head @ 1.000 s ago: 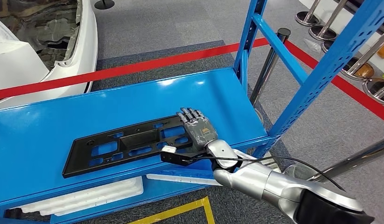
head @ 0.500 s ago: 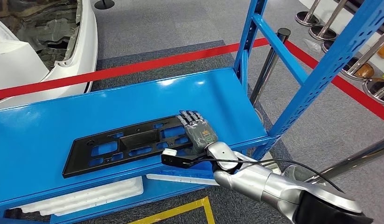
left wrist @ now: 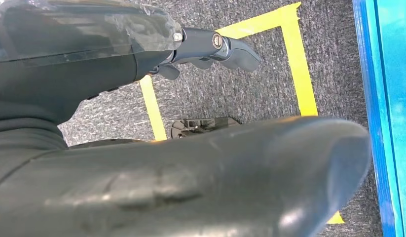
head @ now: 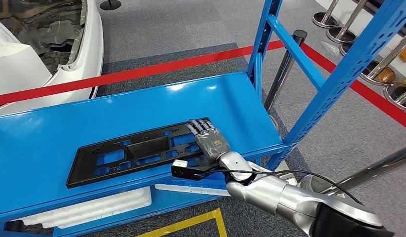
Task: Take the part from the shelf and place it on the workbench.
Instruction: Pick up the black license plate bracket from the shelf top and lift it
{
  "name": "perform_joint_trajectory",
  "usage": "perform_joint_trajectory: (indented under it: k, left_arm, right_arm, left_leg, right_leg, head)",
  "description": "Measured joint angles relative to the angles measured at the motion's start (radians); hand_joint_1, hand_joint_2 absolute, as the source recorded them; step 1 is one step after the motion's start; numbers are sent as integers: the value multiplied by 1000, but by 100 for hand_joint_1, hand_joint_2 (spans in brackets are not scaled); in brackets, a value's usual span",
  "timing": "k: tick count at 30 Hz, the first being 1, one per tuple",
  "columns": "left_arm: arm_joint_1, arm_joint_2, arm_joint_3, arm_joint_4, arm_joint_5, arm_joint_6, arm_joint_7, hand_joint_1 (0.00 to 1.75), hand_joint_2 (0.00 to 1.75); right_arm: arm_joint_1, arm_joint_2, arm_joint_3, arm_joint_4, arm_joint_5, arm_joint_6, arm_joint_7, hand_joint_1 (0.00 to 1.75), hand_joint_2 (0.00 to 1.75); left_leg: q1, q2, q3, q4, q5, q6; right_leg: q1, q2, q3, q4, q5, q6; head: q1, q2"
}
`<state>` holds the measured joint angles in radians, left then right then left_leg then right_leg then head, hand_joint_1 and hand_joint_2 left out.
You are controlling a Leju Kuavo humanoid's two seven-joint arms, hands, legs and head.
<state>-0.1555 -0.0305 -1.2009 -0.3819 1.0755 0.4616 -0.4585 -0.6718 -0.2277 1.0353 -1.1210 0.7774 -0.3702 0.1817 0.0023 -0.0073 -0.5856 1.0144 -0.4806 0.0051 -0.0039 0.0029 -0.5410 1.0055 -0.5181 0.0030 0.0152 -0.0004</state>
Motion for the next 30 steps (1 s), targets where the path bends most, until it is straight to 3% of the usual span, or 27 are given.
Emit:
perform_joint_trajectory:
  k: [26, 30]
  left_arm:
    - [2, 0, 0, 0, 1, 2, 0, 0, 0]
    - [3, 0, 0, 0, 3, 2, 0, 0, 0]
  right_arm:
    - [-9, 0, -5, 10, -11, -53, -14, 175, 175]
    - [-7, -2, -7, 1, 34, -63, 11, 175, 175]
  left_leg:
    - [0, 0, 8, 0, -1, -2]
    - [0, 0, 9, 0, -1, -2]
  right_leg:
    - [0, 0, 8, -1, -2, -1]
    - [0, 0, 9, -1, -2, -1]
  head:
    - [0, 0]
    - [0, 0]
